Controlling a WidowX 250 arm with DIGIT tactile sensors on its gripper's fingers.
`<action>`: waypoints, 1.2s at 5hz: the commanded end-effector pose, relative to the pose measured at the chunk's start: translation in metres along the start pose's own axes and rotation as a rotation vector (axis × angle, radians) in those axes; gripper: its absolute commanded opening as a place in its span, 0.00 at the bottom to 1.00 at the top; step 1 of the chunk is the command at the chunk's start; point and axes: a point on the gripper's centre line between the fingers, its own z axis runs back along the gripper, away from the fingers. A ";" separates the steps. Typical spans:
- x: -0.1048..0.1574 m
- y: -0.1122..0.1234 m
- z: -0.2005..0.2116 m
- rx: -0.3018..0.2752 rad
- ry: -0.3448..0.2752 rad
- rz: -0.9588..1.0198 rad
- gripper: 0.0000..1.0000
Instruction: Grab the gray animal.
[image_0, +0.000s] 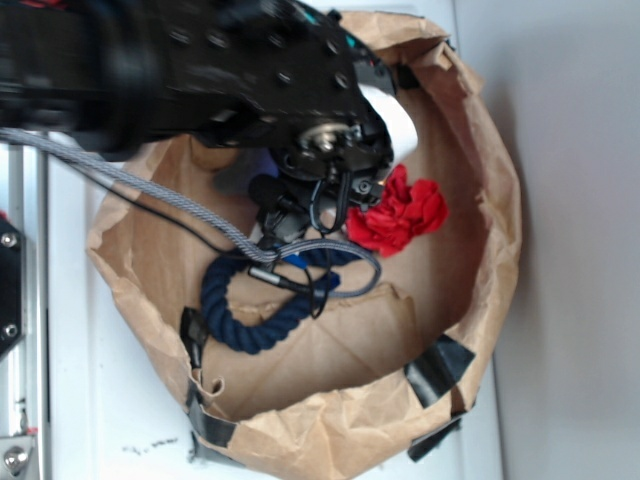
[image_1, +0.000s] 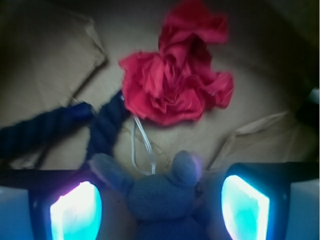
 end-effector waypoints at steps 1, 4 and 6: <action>0.005 -0.002 -0.009 0.038 0.013 -0.034 1.00; 0.010 0.005 -0.009 0.076 -0.001 -0.020 0.00; 0.012 0.005 -0.012 0.090 -0.045 0.000 0.00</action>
